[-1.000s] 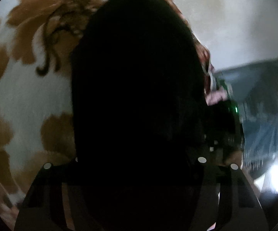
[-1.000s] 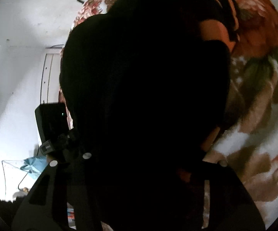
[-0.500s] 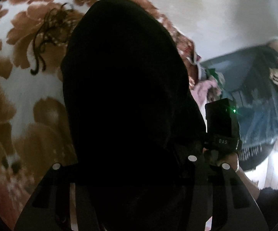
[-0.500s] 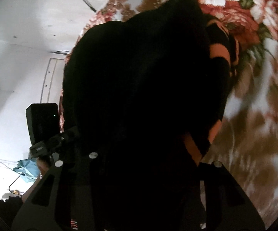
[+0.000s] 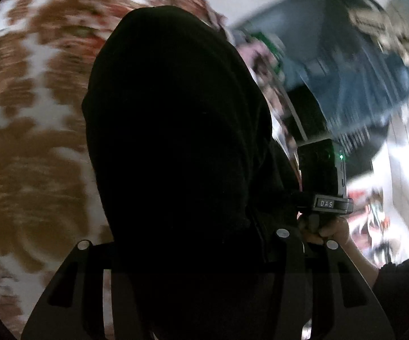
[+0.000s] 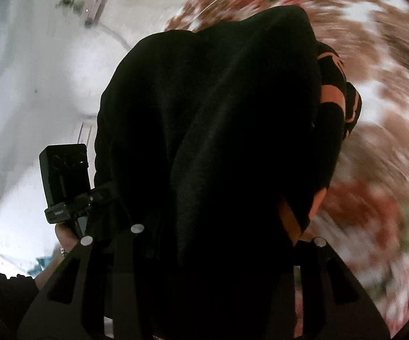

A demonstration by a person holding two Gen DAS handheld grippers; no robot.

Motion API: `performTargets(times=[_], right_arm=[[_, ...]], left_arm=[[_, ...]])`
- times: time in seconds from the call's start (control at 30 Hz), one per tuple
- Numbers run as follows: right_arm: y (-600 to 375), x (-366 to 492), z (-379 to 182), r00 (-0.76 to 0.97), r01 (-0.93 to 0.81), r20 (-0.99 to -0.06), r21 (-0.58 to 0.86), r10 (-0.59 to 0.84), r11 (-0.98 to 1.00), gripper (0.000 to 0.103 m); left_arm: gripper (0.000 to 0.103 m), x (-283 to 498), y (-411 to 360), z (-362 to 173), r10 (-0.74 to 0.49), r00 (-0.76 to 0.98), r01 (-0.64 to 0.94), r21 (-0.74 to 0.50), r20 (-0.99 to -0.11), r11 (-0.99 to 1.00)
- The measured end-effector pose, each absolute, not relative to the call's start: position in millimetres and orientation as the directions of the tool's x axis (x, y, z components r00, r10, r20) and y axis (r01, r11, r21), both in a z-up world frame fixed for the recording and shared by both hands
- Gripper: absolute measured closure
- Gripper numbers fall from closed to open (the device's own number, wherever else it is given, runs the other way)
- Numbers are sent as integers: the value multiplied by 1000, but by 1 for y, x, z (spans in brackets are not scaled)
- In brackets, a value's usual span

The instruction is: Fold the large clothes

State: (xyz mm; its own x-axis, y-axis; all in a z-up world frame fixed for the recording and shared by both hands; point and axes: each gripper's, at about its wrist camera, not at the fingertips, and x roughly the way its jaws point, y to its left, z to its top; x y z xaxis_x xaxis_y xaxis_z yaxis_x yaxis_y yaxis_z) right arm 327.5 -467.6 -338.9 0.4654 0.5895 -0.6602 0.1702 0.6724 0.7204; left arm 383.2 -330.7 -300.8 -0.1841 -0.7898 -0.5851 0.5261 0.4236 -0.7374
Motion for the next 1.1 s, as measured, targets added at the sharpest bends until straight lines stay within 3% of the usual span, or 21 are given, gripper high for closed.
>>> performTargets(times=[0.33, 0.67, 0.77, 0.9, 0.97, 1.03, 1.1], right_arm=[[-617, 96, -301, 616, 451, -734, 626, 286, 636, 62], [-722, 5, -300, 626, 663, -780, 511, -30, 548, 62], [-753, -19, -331, 629, 682, -777, 530, -35, 504, 62], [-776, -20, -403, 601, 699, -798, 547, 37, 461, 62], [-774, -12, -436, 601, 691, -798, 551, 51, 468, 61], [-771, -11, -443, 642, 665, -766, 575, 28, 475, 57], [-770, -11, -445, 651, 663, -758, 596, 45, 452, 56]], left_arm=[[55, 240, -540, -310, -708, -508, 622, -777, -491, 93], [55, 149, -713, -319, -593, -668, 620, -777, -450, -108], [54, 150, -723, -346, -567, -684, 617, -779, -459, -112], [51, 159, -744, -414, -479, -680, 650, -759, -555, -43], [43, 169, -742, -457, -439, -650, 676, -736, -621, 42], [33, 182, -740, -469, -470, -663, 628, -775, -583, 76], [26, 183, -736, -467, -476, -628, 661, -745, -615, 91]])
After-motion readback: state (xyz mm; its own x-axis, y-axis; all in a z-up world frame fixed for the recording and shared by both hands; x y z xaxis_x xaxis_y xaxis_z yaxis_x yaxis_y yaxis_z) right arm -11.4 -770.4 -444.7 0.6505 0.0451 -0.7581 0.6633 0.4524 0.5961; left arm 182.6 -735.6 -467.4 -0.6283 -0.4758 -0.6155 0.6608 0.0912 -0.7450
